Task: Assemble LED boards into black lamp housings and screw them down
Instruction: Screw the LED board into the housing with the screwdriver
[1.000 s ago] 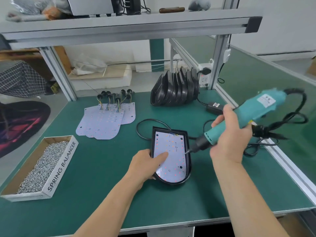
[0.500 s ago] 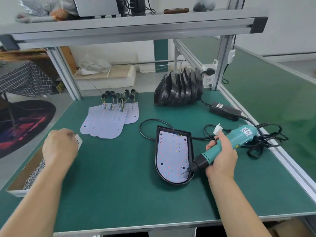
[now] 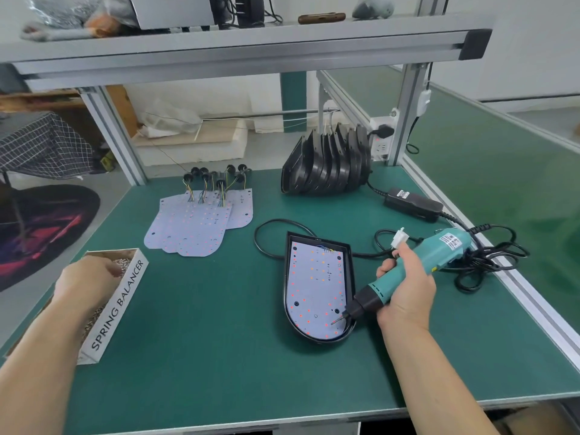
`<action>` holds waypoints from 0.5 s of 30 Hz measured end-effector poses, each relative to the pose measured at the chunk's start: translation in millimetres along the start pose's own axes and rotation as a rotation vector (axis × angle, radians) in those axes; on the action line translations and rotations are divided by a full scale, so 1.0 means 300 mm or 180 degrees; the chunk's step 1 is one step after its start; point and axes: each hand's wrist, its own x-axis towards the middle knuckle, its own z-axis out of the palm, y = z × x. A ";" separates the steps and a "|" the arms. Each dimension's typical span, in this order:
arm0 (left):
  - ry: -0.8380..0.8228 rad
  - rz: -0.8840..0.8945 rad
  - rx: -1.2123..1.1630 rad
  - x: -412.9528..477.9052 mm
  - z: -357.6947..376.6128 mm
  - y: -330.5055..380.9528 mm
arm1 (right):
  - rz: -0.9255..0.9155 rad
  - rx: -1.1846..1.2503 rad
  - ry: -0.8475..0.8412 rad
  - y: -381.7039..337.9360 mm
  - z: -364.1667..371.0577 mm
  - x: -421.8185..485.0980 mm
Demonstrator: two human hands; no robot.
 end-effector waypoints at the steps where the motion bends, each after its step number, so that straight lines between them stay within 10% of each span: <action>1: 0.0029 -0.0001 -0.0018 -0.003 -0.005 0.003 | 0.0007 0.0004 0.0002 0.000 0.000 -0.001; 15: 0.1058 -0.0046 -0.0985 -0.072 -0.018 0.048 | 0.0011 -0.0005 0.0022 -0.005 0.002 -0.005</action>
